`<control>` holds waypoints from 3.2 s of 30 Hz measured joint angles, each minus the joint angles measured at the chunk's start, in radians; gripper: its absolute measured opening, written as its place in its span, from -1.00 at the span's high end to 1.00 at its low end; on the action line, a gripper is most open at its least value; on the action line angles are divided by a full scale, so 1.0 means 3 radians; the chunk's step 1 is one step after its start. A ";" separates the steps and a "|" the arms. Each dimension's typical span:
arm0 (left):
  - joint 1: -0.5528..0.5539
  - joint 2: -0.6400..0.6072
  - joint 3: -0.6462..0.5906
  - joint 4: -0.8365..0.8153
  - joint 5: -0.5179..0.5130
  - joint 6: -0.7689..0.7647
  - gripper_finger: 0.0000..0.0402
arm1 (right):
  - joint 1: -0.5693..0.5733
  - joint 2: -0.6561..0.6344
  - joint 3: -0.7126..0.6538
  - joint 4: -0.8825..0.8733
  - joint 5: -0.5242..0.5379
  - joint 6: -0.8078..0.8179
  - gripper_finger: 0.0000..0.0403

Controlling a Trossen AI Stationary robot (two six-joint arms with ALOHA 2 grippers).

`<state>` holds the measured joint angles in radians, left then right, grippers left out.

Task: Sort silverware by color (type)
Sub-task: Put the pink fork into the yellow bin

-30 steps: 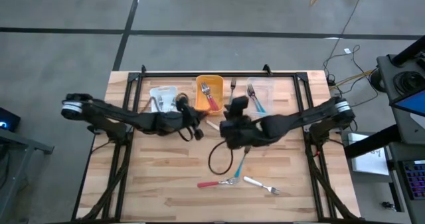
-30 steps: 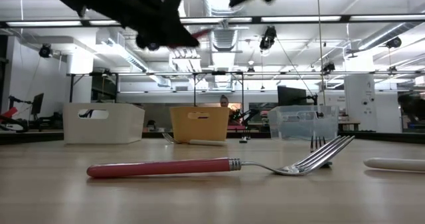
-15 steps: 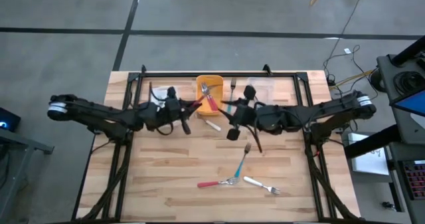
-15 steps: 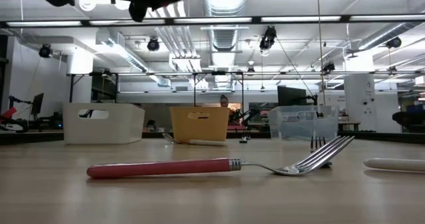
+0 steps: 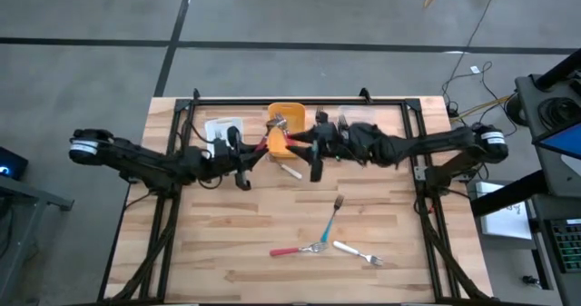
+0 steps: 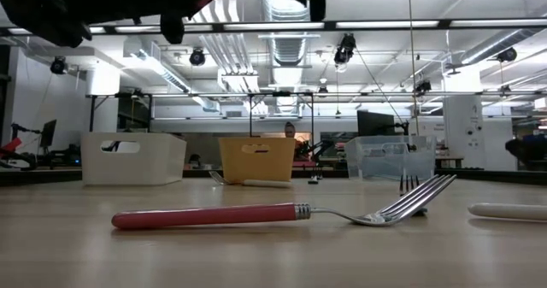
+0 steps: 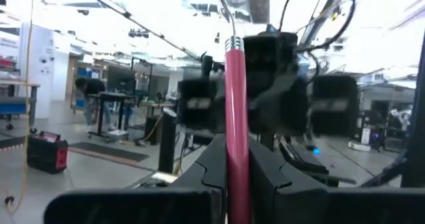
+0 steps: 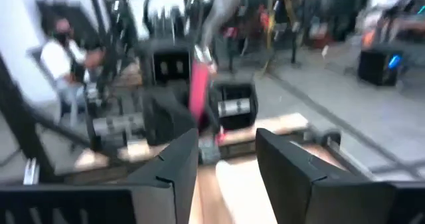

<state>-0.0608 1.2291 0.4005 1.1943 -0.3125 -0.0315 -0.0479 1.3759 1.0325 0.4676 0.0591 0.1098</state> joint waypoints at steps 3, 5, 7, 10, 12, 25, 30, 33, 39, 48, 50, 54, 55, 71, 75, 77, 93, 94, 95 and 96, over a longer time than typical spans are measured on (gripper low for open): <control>0.0044 0.0057 -0.0007 0.0089 -0.0026 0.0004 0.95 | -0.0185 0.0163 0.0212 0.0013 -0.0396 0.0009 0.24; 0.0094 0.0103 -0.0007 0.0133 -0.0039 0.0037 0.95 | -0.0298 0.0256 0.0333 -0.0068 -0.0632 0.0010 0.21; 0.0138 0.0114 -0.0008 0.0120 -0.0050 0.0082 0.94 | -0.0387 0.0398 0.0537 0.0009 -0.0815 -0.0009 0.19; 0.0230 0.0136 0.0012 0.0126 -0.0122 0.0095 0.93 | -0.0516 0.0618 0.0792 -0.0037 -0.1070 -0.0073 0.17; 0.0297 0.0164 0.0009 0.0149 -0.0131 0.0089 0.93 | -0.0597 0.0746 0.0943 -0.0082 -0.1189 -0.0111 0.17; 0.0374 0.0177 0.0024 0.0117 -0.0241 0.0114 0.94 | -0.0750 0.1125 0.1287 -0.0080 -0.1506 -0.0341 0.83; 0.0367 0.0209 0.0030 0.0100 -0.0229 0.0024 0.88 | -0.0767 0.1053 0.1254 -0.0197 -0.1671 -0.0340 0.86; 0.0378 0.0212 0.0073 -0.0001 -0.0285 -0.0121 0.75 | -0.0788 0.0995 0.1258 -0.0367 -0.1668 -0.0368 0.87; 0.0394 0.0208 0.0208 -0.0214 -0.0392 -0.0070 0.39 | -0.0921 0.0947 0.1447 -0.0993 -0.1679 -0.0473 0.87; 0.0598 0.0104 0.0366 -0.0658 -0.0349 0.0435 0.03 | -0.1315 0.0961 0.1825 -0.1936 -0.1670 -0.0577 0.87; 0.0715 0.0040 0.0448 -0.1026 -0.0200 0.0431 0.03 | -0.1419 0.0989 0.1883 -0.2047 -0.1670 -0.0500 0.87; 0.0985 -0.0070 0.0676 -0.1788 0.0046 0.0510 0.09 | -0.1584 0.1103 0.1967 -0.2137 -0.1676 -0.0338 0.87; 0.1051 -0.0090 0.0722 -0.1913 0.0086 0.0570 0.11 | -0.1613 0.1142 0.1997 -0.2180 -0.1676 -0.0326 0.87; 0.1919 -0.0800 0.0682 -0.2261 0.0380 0.1132 0.32 | -0.1760 0.2205 0.3068 -0.3716 -0.1709 -0.0054 0.87; 0.2005 -0.0861 0.0562 -0.2295 0.0380 0.1127 0.32 | -0.1753 0.2470 0.3491 -0.4285 -0.1833 0.0028 0.87; 0.2027 -0.0869 0.0497 -0.2242 0.0380 0.1138 0.32 | -0.1753 0.2573 0.3645 -0.4468 -0.1927 0.0097 0.87; 0.2051 -0.0999 0.0476 -0.2349 0.0371 0.1312 0.32 | -0.1709 0.2773 0.3798 -0.4684 -0.1911 0.0193 0.87; 0.2051 -0.0999 0.0476 -0.2349 0.0371 0.1312 0.32 | -0.1709 0.2779 0.3798 -0.4685 -0.1888 0.0192 0.87; 0.2051 -0.0999 0.0476 -0.2349 0.0369 0.1312 0.32 | -0.1709 0.2784 0.3798 -0.4682 -0.1855 0.0188 0.87; 0.2051 -0.0999 0.0476 -0.2349 0.0369 0.1311 0.32 | -0.1709 0.2798 0.3798 -0.4677 -0.1839 0.0187 0.87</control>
<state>0.5545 0.9295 0.5434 0.4898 -0.2017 0.3619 -0.5606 2.2154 2.1719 -0.9355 -0.4926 0.1658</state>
